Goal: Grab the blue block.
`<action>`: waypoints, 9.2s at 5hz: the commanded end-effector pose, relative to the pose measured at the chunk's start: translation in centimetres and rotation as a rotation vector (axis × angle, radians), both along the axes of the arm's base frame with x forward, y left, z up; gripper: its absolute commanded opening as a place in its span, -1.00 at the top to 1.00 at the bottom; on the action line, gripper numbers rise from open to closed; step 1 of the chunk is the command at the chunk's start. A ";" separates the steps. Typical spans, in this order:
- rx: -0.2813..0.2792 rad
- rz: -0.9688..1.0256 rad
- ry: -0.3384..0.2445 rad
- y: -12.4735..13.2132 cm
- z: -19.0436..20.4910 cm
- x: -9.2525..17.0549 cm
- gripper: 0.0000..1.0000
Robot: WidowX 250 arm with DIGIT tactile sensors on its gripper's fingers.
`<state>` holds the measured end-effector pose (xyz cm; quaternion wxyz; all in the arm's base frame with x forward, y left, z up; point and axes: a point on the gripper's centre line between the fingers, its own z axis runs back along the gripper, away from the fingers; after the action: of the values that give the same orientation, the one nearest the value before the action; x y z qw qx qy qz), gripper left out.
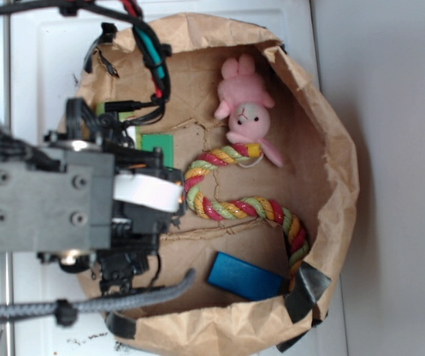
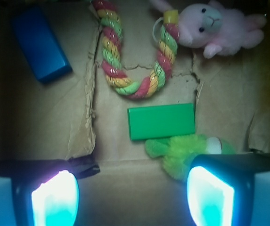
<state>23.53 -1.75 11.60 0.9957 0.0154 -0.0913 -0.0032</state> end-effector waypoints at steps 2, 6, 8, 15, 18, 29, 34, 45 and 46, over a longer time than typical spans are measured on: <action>-0.017 0.025 -0.025 -0.3 1.2 0.6 -1.00; -0.017 0.025 -0.025 -0.3 1.2 0.6 -1.00; -0.042 0.085 -0.034 0.1 1.1 4.2 -1.00; -0.078 -0.077 -0.097 -2.4 -2.9 5.6 -1.00; -0.118 -0.130 -0.140 -4.3 -2.8 6.0 -1.00; -0.180 0.079 -0.166 1.3 -1.3 8.7 1.00; -0.121 -0.034 -0.183 -0.2 -1.1 7.0 -1.00; -0.032 -0.617 -0.393 -3.8 -2.7 7.8 -1.00; -0.056 -0.690 -0.332 -3.7 -3.0 8.1 -1.00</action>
<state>31.02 -5.57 7.11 0.9156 -0.0526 -0.2252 -0.3291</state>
